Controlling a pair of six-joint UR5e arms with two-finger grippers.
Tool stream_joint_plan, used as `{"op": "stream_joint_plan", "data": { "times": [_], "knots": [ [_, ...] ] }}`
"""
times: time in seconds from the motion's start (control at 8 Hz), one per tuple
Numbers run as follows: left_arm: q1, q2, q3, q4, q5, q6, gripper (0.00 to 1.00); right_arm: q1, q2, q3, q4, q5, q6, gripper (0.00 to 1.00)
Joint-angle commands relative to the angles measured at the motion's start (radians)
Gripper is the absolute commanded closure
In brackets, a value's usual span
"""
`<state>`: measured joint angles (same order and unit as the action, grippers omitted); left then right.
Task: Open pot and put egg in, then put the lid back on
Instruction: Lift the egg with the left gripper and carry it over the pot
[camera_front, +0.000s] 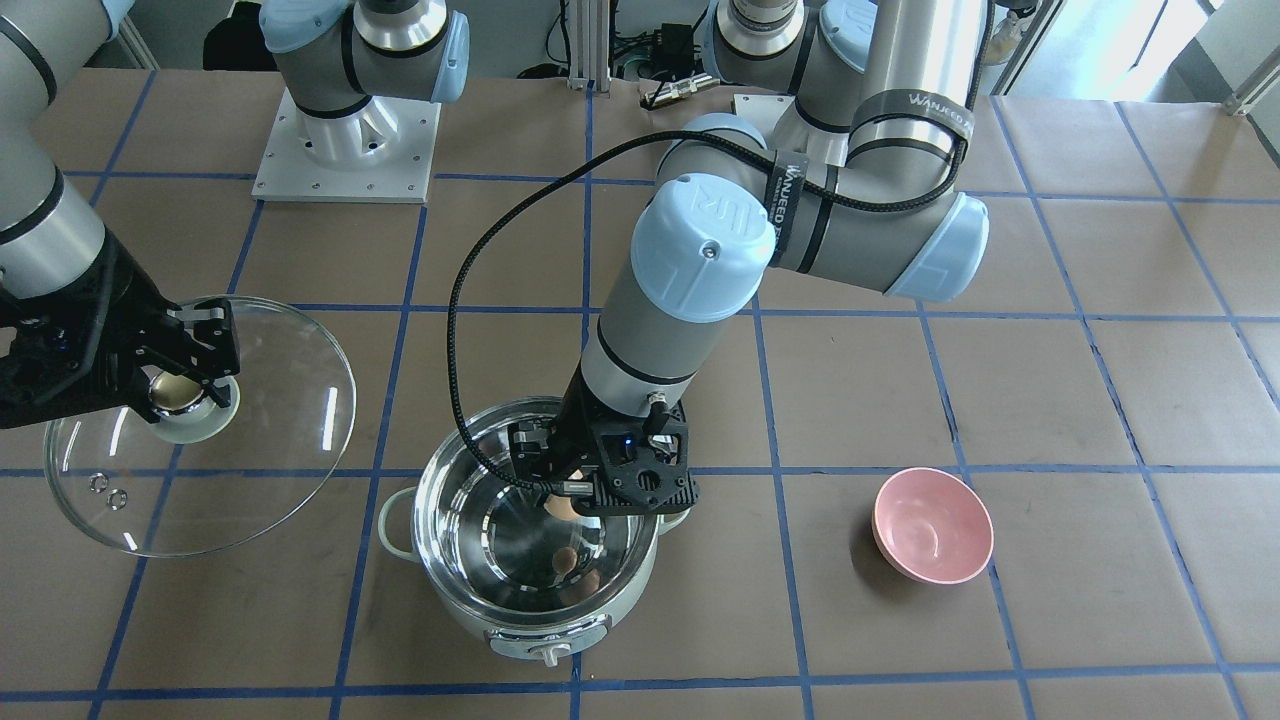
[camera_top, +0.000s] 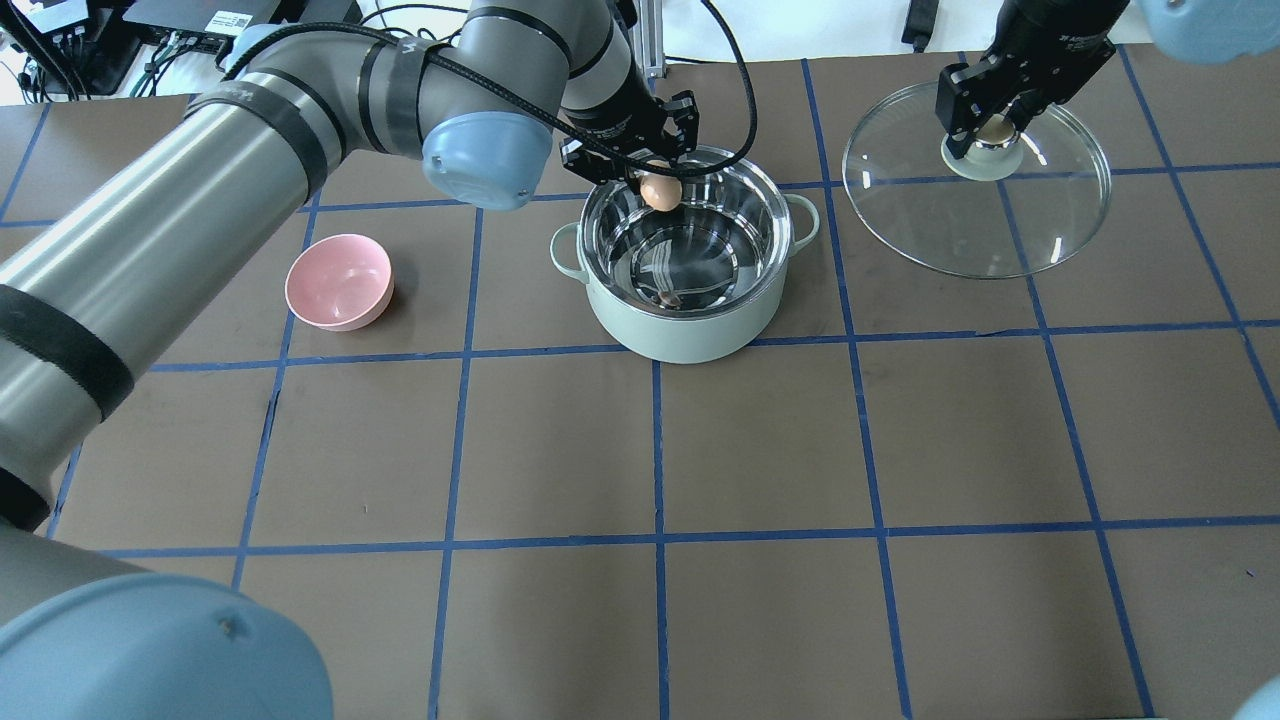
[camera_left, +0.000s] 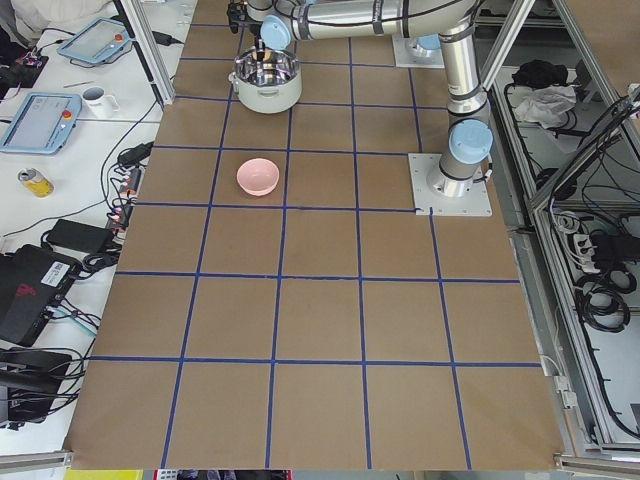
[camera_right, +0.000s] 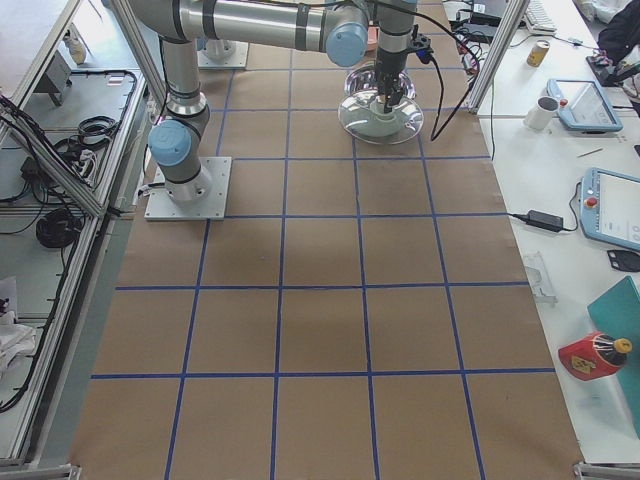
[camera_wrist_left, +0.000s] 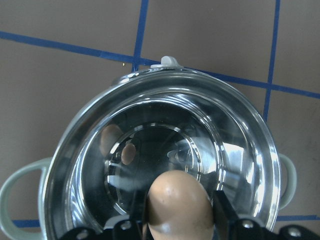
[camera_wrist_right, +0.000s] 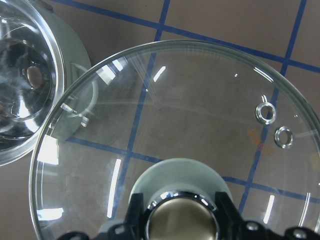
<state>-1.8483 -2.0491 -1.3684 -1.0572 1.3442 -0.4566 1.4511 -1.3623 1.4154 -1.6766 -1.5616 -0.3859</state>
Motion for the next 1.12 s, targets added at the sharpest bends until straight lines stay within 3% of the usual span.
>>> {"op": "stream_joint_plan", "data": {
  "times": [0.0,1.0],
  "knots": [
    [-0.032,-0.055,-0.005,0.059,-0.007,-0.05,1.0,0.0,0.0,0.0,-0.002,0.0,-0.004,1.0],
    [-0.034,-0.126,-0.066,0.179,0.015,-0.031,1.0,-0.005,0.0,0.0,0.002,-0.003,-0.007,1.0]
  ]
}}
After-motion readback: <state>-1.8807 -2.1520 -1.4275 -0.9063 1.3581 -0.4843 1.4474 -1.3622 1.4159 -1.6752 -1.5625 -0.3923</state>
